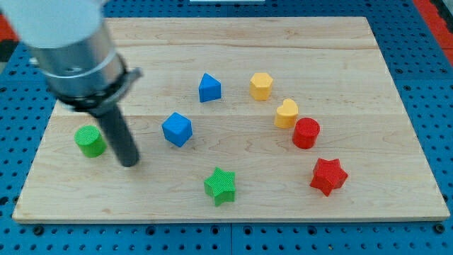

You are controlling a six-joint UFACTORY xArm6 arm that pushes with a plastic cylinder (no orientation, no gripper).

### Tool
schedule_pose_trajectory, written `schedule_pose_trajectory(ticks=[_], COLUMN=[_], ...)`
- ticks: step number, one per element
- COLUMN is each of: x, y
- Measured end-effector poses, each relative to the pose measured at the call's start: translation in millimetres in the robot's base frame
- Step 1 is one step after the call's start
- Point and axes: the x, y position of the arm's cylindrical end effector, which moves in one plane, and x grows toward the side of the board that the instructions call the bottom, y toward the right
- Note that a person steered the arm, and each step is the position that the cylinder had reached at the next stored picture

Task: Move the green star below the green circle

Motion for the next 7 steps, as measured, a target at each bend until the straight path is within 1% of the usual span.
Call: schedule_pose_trajectory(ticks=[1,2,3,4,5,6,7], x=[-7.5,-2.8,22.9,57.4,48.5,23.0,23.0], y=[93.0,149.9,150.8,134.2,88.2,10.6,0.1])
